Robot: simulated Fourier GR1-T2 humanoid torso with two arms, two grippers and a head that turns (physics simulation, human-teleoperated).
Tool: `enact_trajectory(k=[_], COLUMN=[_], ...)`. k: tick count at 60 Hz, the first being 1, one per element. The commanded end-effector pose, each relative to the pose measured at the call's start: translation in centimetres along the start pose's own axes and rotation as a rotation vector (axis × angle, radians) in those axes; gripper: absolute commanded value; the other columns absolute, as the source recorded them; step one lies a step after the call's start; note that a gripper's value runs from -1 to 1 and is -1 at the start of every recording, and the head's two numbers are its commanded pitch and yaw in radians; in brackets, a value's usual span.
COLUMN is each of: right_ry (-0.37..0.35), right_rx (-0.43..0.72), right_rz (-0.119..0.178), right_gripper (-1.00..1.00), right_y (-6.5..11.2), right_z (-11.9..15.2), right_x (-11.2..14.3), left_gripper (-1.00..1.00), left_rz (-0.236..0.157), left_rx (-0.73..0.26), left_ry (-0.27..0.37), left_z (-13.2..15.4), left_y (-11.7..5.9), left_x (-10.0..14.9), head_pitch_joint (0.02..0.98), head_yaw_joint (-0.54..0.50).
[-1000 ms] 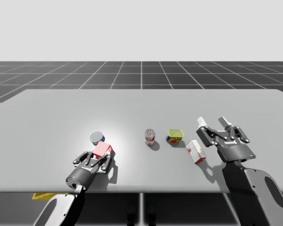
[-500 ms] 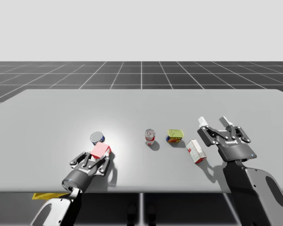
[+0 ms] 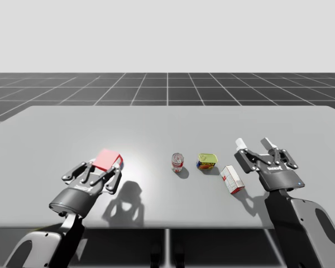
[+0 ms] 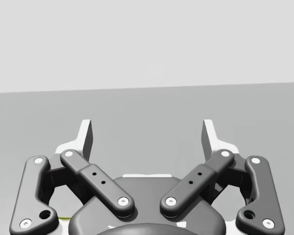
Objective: Find the red cube and pick it up.
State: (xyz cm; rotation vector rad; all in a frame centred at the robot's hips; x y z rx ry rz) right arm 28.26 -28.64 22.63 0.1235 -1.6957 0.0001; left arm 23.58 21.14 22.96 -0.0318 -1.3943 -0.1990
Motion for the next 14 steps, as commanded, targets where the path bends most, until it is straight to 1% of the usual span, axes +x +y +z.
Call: enact_trajectory(k=[1,2,3,6,7,10,12,14], right_ry=[-0.012,-0.011,-0.011,-0.009,-0.006,-0.006,-0.001,-0.002], right_rx=[0.002,0.011,0.01,0.007,0.006,0.008,0.008,0.015], right_rz=[0.015,0.017,0.015,0.013,0.004,0.006,-0.008,-0.015], right_gripper=[-1.0,-1.0,-1.0,-1.0,-1.0,-1.0,-1.0,-1.0], right_y=[-0.1,-0.2,-0.2,-0.3,-0.4,-0.4,-0.6,-0.7], right_z=[0.1,0.0,0.0,0.0,0.1,0.1,0.1,0.1], right_x=[0.0,0.0,0.0,0.0,0.1,0.0,0.1,0.1], left_gripper=[1.0,1.0,1.0,1.0,1.0,1.0,1.0,1.0], left_rz=[-0.046,-0.049,-0.055,-0.052,-0.051,-0.053,-0.039,-0.037], left_rx=[-0.095,-0.092,-0.084,-0.076,-0.067,-0.052,-0.05,-0.042], left_ry=[-0.124,-0.132,-0.153,-0.174,-0.194,-0.219,-0.235,-0.251], left_z=[-0.1,0.0,0.1,0.2,0.3,0.3,0.4,0.4], left_y=[-0.9,-0.9,-0.9,-0.8,-0.8,-0.7,-0.6,-0.6], left_x=[4.8,5.1,5.9,6.8,7.6,8.4,9.2,9.9], head_pitch_joint=[0.446,0.446,0.445,0.443,0.441,0.439,0.438,0.436], head_yaw_joint=[0.32,0.32,0.32,0.32,0.32,0.32,0.32,0.32])
